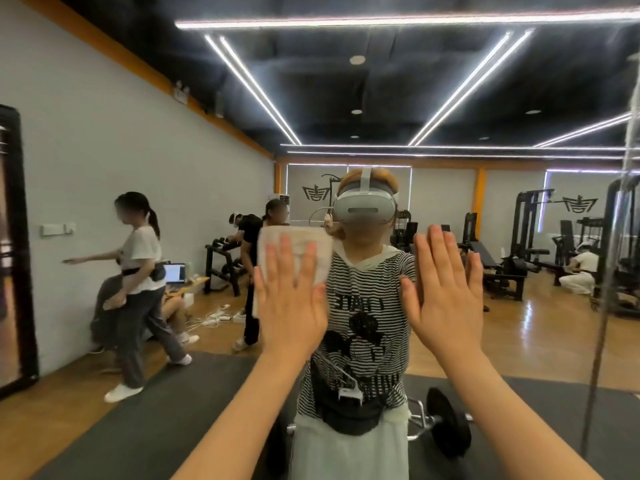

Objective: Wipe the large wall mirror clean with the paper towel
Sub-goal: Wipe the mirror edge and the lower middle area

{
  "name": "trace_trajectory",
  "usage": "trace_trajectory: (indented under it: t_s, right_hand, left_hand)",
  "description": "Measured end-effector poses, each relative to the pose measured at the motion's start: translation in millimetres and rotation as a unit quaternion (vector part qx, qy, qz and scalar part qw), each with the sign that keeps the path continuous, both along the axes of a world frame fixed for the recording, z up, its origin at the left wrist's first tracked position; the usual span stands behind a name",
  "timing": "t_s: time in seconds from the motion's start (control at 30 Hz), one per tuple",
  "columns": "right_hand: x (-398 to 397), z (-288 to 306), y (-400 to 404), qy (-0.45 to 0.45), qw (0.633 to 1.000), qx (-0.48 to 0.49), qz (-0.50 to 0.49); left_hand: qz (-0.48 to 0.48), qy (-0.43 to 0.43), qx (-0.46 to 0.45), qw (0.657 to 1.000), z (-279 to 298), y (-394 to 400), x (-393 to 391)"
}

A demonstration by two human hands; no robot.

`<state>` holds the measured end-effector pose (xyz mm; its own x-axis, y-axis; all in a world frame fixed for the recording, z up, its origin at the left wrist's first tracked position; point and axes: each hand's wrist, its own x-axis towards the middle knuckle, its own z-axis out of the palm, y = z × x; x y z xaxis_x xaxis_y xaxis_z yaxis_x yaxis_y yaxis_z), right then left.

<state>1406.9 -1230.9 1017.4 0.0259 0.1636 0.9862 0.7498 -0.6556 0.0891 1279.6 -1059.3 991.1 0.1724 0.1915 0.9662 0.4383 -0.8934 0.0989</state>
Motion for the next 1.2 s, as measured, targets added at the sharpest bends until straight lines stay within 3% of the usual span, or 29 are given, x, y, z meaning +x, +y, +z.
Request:
trace_trajectory:
  t_s: [0.13,0.33,0.53,0.73,1.2]
  right_hand:
    - [-0.8,-0.8,1.1,0.004,1.000,0.006,-0.002]
    - [-0.4,-2.3,3.7,-0.006,1.000,0.009,-0.008]
    - [3.0,-2.7,1.9,-0.007,1.000,0.006,-0.011]
    - [3.3,-2.5,1.6,0.003,1.000,-0.005,0.000]
    - [2.6,2.7,-38.7,0.012,0.995,-0.074,0.063]
  left_hand:
    - [0.011,-0.083,-0.131,0.988,-1.1,21.9,-18.1]
    - [-0.001,-0.155,-0.207,0.966,9.6,-13.2,8.7]
    - [-0.050,-0.081,-0.088,0.992,2.8,-89.0,59.0]
    - [-0.039,-0.020,0.000,0.999,-7.4,-70.2,51.1]
    - [-0.006,0.054,0.034,0.998,3.5,-62.2,26.0]
